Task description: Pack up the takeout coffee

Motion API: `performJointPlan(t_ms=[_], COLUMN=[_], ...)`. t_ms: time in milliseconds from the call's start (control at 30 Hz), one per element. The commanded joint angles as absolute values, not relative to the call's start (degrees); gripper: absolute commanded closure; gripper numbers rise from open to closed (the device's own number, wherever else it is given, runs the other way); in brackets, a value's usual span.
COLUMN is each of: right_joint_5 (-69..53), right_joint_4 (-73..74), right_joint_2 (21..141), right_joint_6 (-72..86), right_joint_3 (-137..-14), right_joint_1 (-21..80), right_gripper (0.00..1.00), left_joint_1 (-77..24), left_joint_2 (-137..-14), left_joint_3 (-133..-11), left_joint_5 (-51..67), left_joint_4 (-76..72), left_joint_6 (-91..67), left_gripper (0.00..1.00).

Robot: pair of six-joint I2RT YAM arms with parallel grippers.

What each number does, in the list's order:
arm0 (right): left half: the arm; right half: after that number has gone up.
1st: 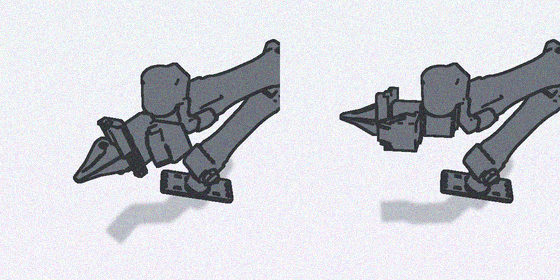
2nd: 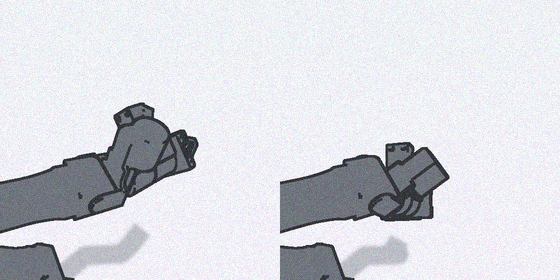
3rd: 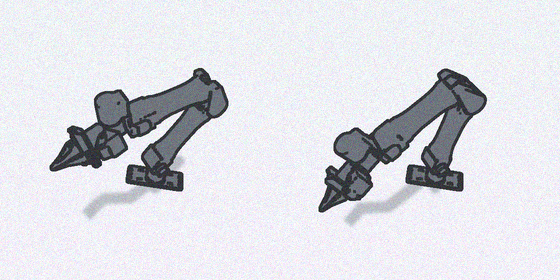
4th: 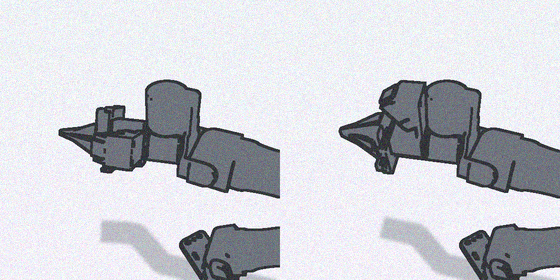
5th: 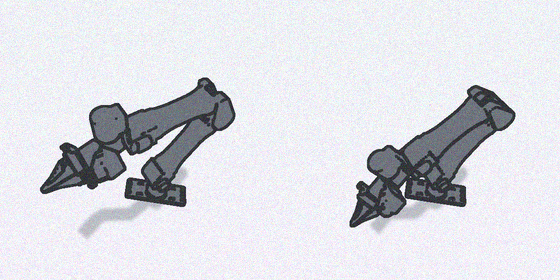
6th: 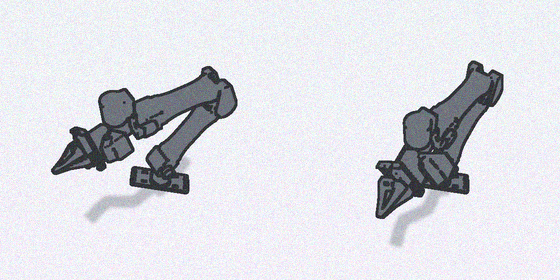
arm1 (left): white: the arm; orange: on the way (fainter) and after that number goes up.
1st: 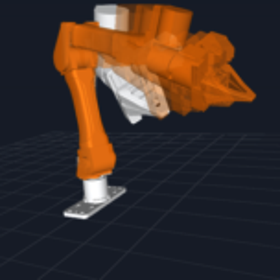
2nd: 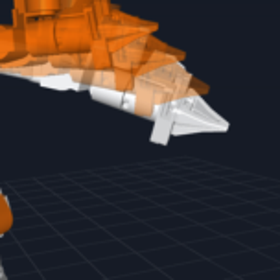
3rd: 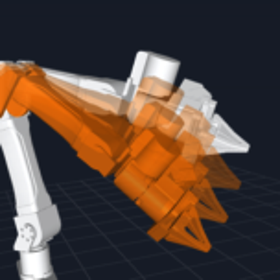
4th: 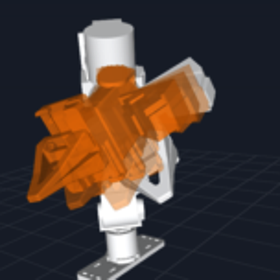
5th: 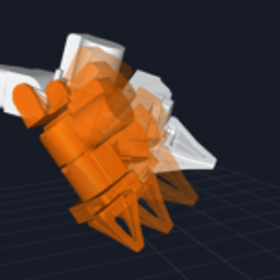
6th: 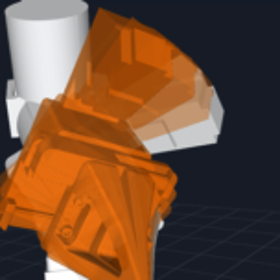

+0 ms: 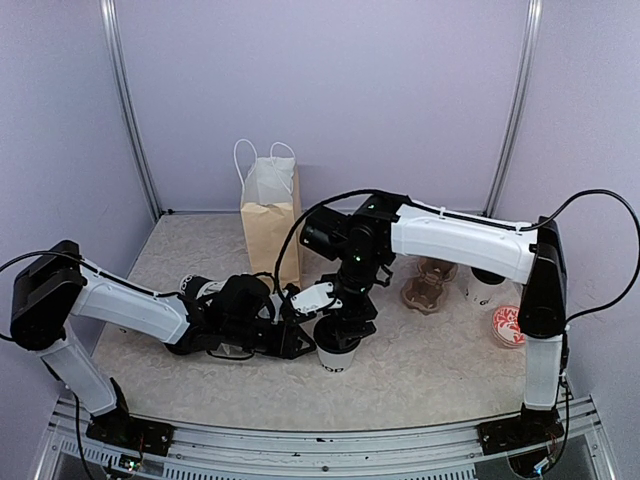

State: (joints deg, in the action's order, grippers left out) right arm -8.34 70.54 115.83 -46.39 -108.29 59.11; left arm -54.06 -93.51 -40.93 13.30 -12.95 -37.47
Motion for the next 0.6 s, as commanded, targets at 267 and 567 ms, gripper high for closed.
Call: performJointPlan(t_ms=[267,567], right_joint_5=[-9.4,-17.2], right_joint_4=[71.0,72.2], right_joint_2=[114.1,110.5], right_joint_6=[-45.6,-44.6], right_joint_3=[-111.6,-113.4], right_joint_1=[59.5,53.3], right_gripper=[0.04,0.05], left_joint_1=[-53.9,-53.5], left_joint_2=[-88.4,-81.6], left_joint_3=[-43.3,-47.9], left_joint_5=[11.1,8.2], left_joint_4=[-5.4,4.1], left_joint_6=[-35.3,-33.3], left_gripper=[0.55,0.51])
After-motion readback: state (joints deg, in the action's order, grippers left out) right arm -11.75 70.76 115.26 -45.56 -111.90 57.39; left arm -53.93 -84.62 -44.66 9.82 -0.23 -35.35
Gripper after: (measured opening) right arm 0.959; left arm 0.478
